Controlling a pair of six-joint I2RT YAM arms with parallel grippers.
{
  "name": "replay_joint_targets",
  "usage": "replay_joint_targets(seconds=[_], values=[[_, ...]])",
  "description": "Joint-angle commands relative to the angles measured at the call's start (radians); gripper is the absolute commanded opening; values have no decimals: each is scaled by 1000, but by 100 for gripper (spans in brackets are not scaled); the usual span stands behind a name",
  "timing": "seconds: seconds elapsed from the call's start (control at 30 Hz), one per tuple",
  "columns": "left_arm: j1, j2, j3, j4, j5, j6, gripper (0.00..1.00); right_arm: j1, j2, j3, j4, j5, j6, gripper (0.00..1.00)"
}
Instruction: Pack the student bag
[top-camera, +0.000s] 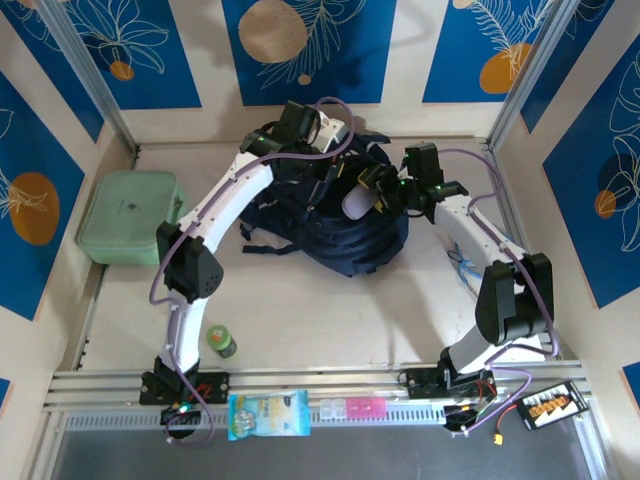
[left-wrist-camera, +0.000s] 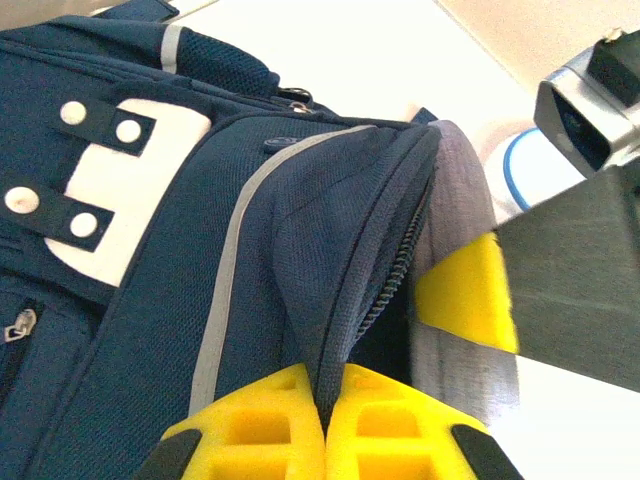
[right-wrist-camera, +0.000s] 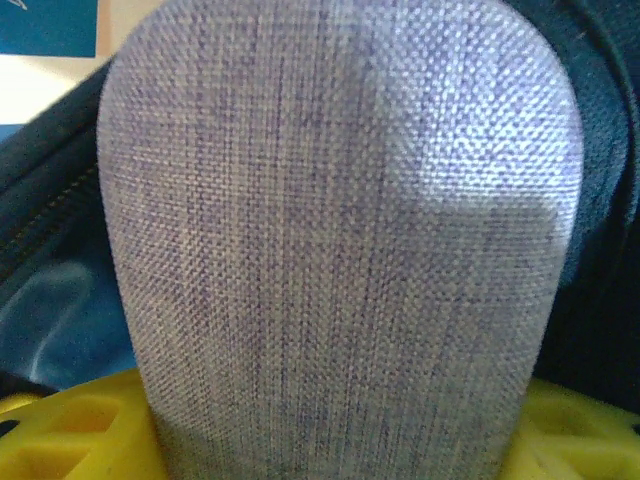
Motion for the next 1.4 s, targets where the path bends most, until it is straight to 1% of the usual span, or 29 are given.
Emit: replay_joint_targets(seconds=[0.0,0.1,0.2,0.27,0.33,0.37,0.47,0.5,0.7,0.77,0.9,1.0,1.07,1.2,1.27,1.37], values=[[7,-77,46,133,75,-61,0,14,75,84,10,-21,28,65],[15,-74,46,122,74,-73,0,21,117,118,16,-59,25,73],[21,-75,45,114,73,-79,0,26,106,89,53,-51,34,80],[23,-75,45,112,78,-82,0,23,97,70,68,-52,39,80],[24,-75,45,110,83,-82,0,20,90,56,78,-54,37,77],[24,-74,43,108,84,-83,0,17,87,53,75,-52,31,74],[25,-73,40,107,91,-81,0,16,75,43,57,-29,4,60],[26,-73,37,108,96,-81,0,16,72,40,46,-12,-6,57],[26,-78,10,122,122,-81,0,6,49,51,-36,152,-54,51],[25,-81,4,123,124,-80,0,3,62,71,-47,176,-64,50],[26,-81,3,124,124,-79,0,13,135,135,-75,186,-70,41],[26,-78,3,131,131,-80,0,39,161,158,-60,243,-71,37],[26,-77,3,139,135,-85,0,45,185,164,0,233,-63,35],[27,-76,5,148,131,-88,0,54,289,229,99,117,-55,26],[28,-73,3,147,129,-87,0,67,309,238,139,100,-59,24],[29,-69,3,141,129,-90,0,75,277,209,144,120,-64,25]])
